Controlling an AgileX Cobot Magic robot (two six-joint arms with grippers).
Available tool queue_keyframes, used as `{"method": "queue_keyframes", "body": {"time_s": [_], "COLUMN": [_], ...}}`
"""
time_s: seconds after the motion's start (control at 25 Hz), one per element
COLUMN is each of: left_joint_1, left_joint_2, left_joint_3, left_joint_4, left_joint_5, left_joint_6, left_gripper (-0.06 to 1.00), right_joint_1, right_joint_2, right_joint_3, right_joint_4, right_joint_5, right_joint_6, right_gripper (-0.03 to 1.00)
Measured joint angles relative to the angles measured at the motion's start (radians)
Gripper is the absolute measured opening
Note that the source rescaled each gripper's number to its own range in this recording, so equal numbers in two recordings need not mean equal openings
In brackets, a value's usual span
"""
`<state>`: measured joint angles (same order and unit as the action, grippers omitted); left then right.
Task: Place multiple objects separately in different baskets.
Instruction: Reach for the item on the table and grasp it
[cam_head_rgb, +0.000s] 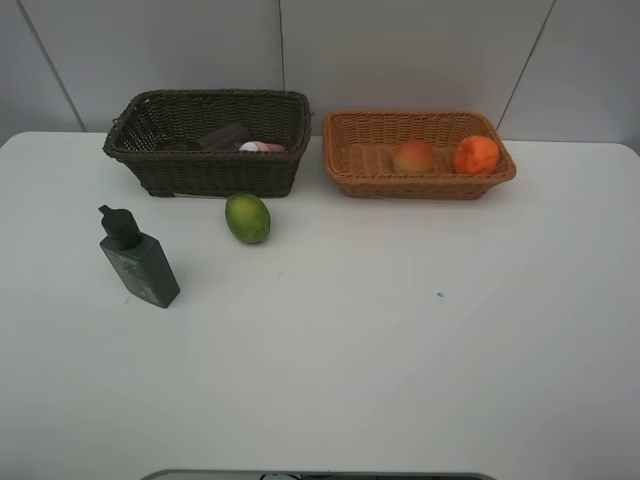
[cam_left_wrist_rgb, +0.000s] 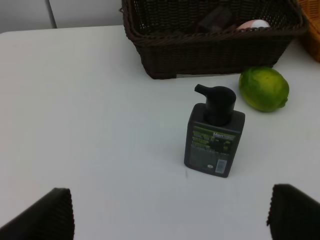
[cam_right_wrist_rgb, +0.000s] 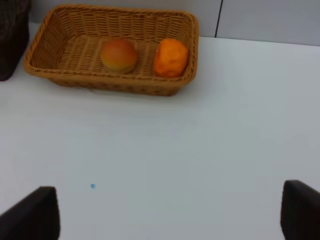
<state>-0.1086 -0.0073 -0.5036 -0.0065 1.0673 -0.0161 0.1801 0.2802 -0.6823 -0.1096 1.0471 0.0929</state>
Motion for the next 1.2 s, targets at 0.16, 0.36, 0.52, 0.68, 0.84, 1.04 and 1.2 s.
{"method": "queue_keyframes", "body": {"time_s": [0.16, 0.36, 0.52, 0.68, 0.84, 1.04, 1.2], "left_joint_1": [0.0, 0.0, 0.0, 0.0, 0.0, 0.0, 0.0], "left_joint_2": [0.0, 0.0, 0.0, 0.0, 0.0, 0.0, 0.0], "left_joint_3": [0.0, 0.0, 0.0, 0.0, 0.0, 0.0, 0.0], "left_joint_4": [0.0, 0.0, 0.0, 0.0, 0.0, 0.0, 0.0], "left_joint_5": [0.0, 0.0, 0.0, 0.0, 0.0, 0.0, 0.0], "left_joint_6": [0.0, 0.0, 0.0, 0.0, 0.0, 0.0, 0.0], "left_gripper": [0.99, 0.99, 0.99, 0.99, 0.99, 0.99, 0.99], "right_joint_1": [0.0, 0.0, -0.014, -0.104, -0.212, -0.236, -0.236], "right_joint_2": [-0.139, -0.241, -0.284, -0.284, -0.284, -0.284, -0.284], "right_joint_3": [0.12, 0.147, 0.161, 0.162, 0.162, 0.162, 0.162], "right_joint_4": [0.027, 0.032, 0.033, 0.033, 0.058, 0.096, 0.099], "right_joint_5": [-0.025, -0.014, 0.009, 0.01, 0.01, 0.01, 0.01], "right_joint_6": [0.0, -0.006, -0.011, -0.011, -0.055, -0.108, -0.109], "right_gripper": [0.91, 0.91, 0.91, 0.91, 0.91, 0.91, 0.91]}}
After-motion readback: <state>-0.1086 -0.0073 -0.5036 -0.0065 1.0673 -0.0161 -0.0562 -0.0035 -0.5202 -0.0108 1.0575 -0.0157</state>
